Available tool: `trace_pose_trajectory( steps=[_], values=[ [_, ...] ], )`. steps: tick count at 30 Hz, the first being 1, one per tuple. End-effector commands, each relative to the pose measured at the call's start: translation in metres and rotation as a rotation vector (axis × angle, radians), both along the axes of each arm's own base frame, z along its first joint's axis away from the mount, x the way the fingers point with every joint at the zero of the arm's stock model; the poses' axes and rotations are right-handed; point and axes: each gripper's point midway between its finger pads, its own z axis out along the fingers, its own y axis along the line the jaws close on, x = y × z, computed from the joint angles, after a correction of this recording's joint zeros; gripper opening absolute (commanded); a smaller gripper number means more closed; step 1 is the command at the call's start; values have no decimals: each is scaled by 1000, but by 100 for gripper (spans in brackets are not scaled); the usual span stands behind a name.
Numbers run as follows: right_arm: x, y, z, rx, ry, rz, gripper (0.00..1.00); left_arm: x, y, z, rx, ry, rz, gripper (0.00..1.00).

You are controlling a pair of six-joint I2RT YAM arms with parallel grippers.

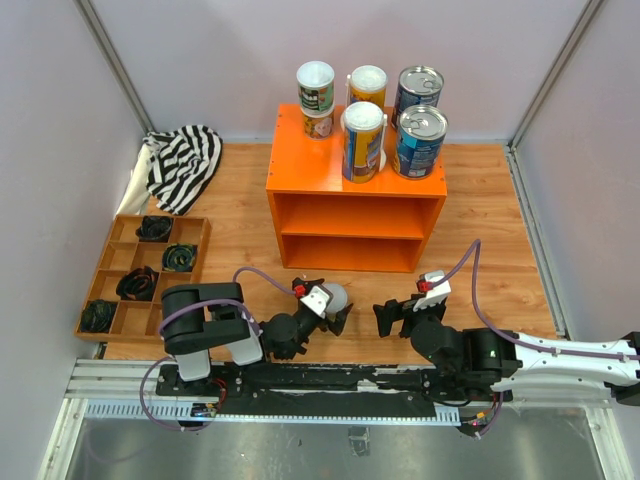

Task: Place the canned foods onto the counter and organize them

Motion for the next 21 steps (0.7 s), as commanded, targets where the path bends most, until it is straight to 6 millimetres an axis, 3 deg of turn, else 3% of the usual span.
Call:
trace_pose_trajectory(
  steps=[1,7,13,14,15,16,21],
  values=[
    [2,-1,9,10,-24,-14,99,5,-9,69,-310,-81,-3,99],
    [2,-1,8,11,-22,-14,99,8,-8,59,-323,-42,3,95],
    [1,-1,7,16,-16,-13,99,8,-10,62,-338,-40,-2,76],
    [1,-1,7,15,-15,-14,99,7,-10,64,-343,-42,-6,64],
    [1,-1,6,14,-14,-14,99,7,-10,66,-353,-41,-6,37],
    [1,-1,6,14,-13,-14,100,7,-9,68,-362,-38,-3,22],
    [1,-4,3,7,-7,-22,100,1,-4,82,-393,-51,-8,0]
  ],
)
